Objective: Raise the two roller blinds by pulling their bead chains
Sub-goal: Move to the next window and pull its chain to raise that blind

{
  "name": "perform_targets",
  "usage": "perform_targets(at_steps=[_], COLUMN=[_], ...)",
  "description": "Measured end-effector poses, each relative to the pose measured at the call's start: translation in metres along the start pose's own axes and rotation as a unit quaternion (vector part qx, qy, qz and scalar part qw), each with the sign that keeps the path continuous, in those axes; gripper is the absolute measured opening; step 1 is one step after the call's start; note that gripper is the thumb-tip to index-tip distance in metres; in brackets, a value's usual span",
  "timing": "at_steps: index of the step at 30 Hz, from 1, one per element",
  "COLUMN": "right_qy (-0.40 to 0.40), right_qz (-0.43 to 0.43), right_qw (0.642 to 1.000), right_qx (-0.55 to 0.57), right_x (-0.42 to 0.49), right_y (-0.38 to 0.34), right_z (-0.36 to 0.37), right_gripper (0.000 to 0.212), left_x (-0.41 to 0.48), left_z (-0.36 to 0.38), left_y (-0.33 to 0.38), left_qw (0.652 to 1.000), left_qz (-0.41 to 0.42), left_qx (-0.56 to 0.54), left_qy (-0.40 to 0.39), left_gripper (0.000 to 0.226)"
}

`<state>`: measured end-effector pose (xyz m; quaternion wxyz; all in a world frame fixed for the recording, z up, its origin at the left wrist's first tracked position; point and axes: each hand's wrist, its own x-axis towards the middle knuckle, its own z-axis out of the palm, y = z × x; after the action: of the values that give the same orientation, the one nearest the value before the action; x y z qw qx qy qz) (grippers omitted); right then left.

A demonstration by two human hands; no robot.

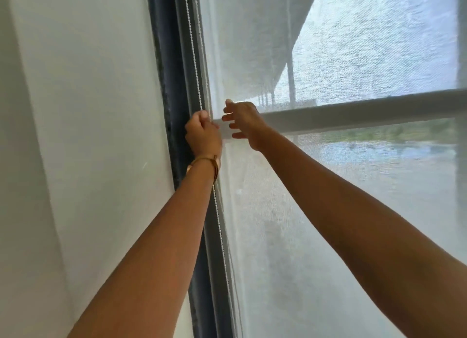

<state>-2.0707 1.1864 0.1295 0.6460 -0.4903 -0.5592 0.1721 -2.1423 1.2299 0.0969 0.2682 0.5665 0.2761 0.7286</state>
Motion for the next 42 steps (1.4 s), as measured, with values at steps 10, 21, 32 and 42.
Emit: perform_targets(at_steps=[10, 21, 32, 42], right_qy=[0.016, 0.035, 0.073, 0.069], right_qz=[-0.039, -0.125, -0.132, -0.182], right_qw=[0.998, 0.986, 0.988, 0.981], right_qx=[0.042, 0.107, 0.035, 0.015], right_x=[0.012, -0.004, -0.008, -0.031], right_y=[-0.008, -0.063, -0.074, -0.003], right_z=[-0.003, 0.011, 0.005, -0.004], right_gripper=[0.040, 0.024, 0.030, 0.031], left_x=[-0.038, -0.128, -0.248, -0.204], left_z=[-0.007, -0.036, -0.071, -0.084], left_y=[-0.016, -0.069, -0.165, -0.194], left_qw=[0.960, 0.983, 0.965, 0.910], left_qz=[0.223, 0.142, 0.030, -0.080], left_qx=[0.169, 0.108, 0.172, 0.178], left_qy=[0.021, -0.051, -0.194, -0.366], left_gripper=[0.016, 0.018, 0.035, 0.025])
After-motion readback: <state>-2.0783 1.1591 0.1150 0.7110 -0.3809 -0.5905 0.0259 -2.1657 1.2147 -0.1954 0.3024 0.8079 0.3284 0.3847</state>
